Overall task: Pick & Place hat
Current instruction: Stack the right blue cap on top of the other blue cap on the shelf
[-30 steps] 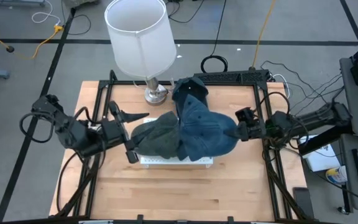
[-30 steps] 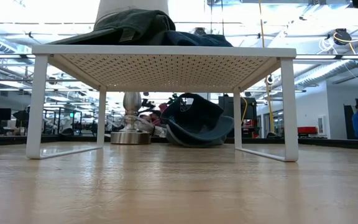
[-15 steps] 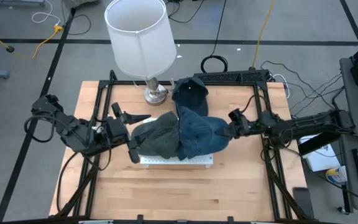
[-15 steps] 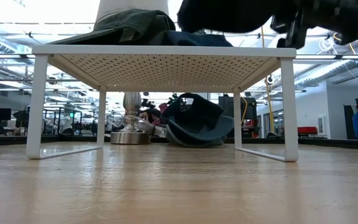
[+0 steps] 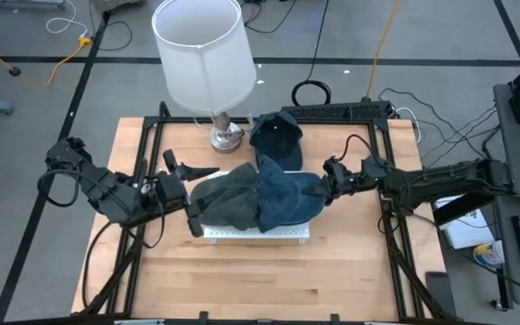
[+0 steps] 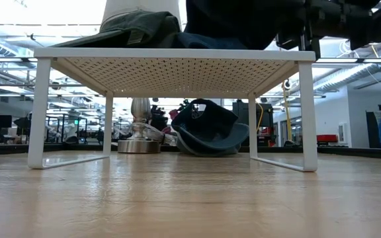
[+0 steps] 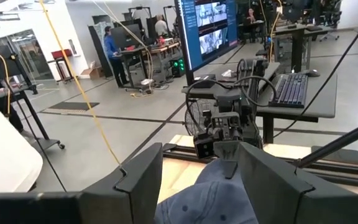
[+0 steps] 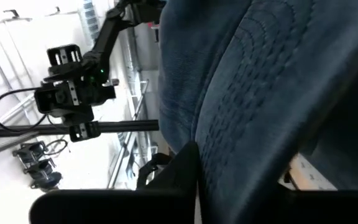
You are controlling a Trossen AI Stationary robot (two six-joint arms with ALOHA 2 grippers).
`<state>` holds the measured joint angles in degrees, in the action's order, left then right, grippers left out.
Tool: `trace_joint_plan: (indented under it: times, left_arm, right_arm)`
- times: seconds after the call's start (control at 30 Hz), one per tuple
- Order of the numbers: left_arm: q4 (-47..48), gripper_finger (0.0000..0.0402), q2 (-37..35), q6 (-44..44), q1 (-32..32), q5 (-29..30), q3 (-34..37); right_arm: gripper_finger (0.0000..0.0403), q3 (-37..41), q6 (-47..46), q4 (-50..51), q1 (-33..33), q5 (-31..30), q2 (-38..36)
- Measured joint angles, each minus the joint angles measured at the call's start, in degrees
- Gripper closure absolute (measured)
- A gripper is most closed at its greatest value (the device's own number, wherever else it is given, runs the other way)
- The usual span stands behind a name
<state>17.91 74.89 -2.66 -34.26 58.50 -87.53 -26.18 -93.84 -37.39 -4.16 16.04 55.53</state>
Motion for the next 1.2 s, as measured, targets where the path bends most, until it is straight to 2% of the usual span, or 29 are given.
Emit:
trace_joint_plan:
  times: [0.13,0.4,0.53,0.77,1.0,1.2]
  left_arm:
    - [0.18,0.0188,0.00,-0.02,0.20,-0.17,0.00]
    - [0.51,0.0188,0.00,-0.15,0.17,-1.92,0.00]
    - [1.87,0.0188,0.00,-0.66,0.17,-2.04,0.00]
    - [3.89,0.0188,0.02,1.42,0.50,-2.05,0.00]
    - [7.06,0.0188,0.02,3.30,0.48,-2.05,0.00]
    - [10.55,0.0188,0.02,7.07,0.48,-2.05,0.00]
  right_arm:
    - [0.0347,-0.72,-0.02,-0.03,-0.39,0.65,0.58]
    - [0.0237,-0.72,-3.06,-0.06,-0.38,1.91,0.18]
    - [0.0204,-0.72,-5.10,1.25,-0.41,2.59,-0.58]
    - [0.0194,-0.70,-4.25,10.19,-1.03,2.07,-3.88]
    - [0.0195,-0.70,-3.54,12.50,-3.22,2.07,-5.64]
    - [0.0195,-0.67,-2.31,18.62,-4.17,2.22,-9.38]
